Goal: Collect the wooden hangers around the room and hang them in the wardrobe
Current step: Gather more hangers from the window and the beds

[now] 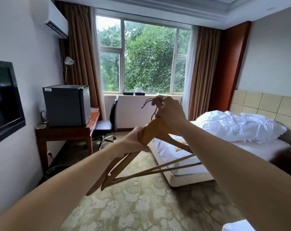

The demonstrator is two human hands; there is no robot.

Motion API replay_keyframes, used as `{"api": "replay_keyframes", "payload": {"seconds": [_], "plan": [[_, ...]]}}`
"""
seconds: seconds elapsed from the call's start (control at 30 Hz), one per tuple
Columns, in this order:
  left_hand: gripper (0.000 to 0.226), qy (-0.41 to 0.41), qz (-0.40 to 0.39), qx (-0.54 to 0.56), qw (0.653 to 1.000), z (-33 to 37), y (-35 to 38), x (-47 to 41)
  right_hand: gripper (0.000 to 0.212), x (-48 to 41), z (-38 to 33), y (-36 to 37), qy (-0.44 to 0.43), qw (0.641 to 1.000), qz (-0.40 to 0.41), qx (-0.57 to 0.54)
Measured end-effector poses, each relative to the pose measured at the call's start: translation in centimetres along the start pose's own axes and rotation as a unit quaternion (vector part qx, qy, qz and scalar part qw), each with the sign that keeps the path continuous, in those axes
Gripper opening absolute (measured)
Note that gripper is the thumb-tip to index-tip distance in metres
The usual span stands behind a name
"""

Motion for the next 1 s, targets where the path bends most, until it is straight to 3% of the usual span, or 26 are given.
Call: {"api": "replay_keyframes", "payload": {"seconds": [0.13,0.23,0.33,0.63,0.77,0.83,1.0], "plan": [[0.063,-0.003,-0.027,0.011,1.000,-0.4,-2.1,-4.8,0.023,-3.6,1.7,3.0,0.012,0.997,0.074,-0.007],[0.052,0.014,-0.022,-0.009,1.000,-1.1,-3.6,-9.6,0.023,-6.7,3.1,5.6,0.026,0.991,0.111,-0.075],[0.051,0.035,-0.011,-0.001,0.999,-1.2,-4.1,-11.9,0.028,-8.4,3.9,7.4,0.020,0.990,0.090,-0.109],[0.056,0.088,-0.024,0.009,0.996,-1.7,-4.2,-22.6,0.030,-14.9,8.4,9.0,0.063,0.990,0.084,0.090],[0.070,0.094,-0.018,0.016,0.995,-1.2,-3.3,-26.7,0.013,-16.7,12.3,9.7,0.079,0.993,0.086,-0.026],[0.079,0.095,-0.017,0.019,0.995,-1.2,-2.7,-29.1,0.021,-17.6,14.3,10.2,0.080,0.988,0.091,-0.097],[0.075,0.109,-0.031,0.020,0.993,0.0,-1.2,-35.7,0.019,-21.7,19.4,10.8,0.049,0.995,0.067,-0.056]]}}
Point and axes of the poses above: each hand's wrist, its own x-axis away from the middle knuckle, its own y-axis out of the palm, z = x × y, the point moved 4 cm from there along -x, towards the middle knuckle, and after that the axes turned 9 degrees about -y, right-handed, at the moved point
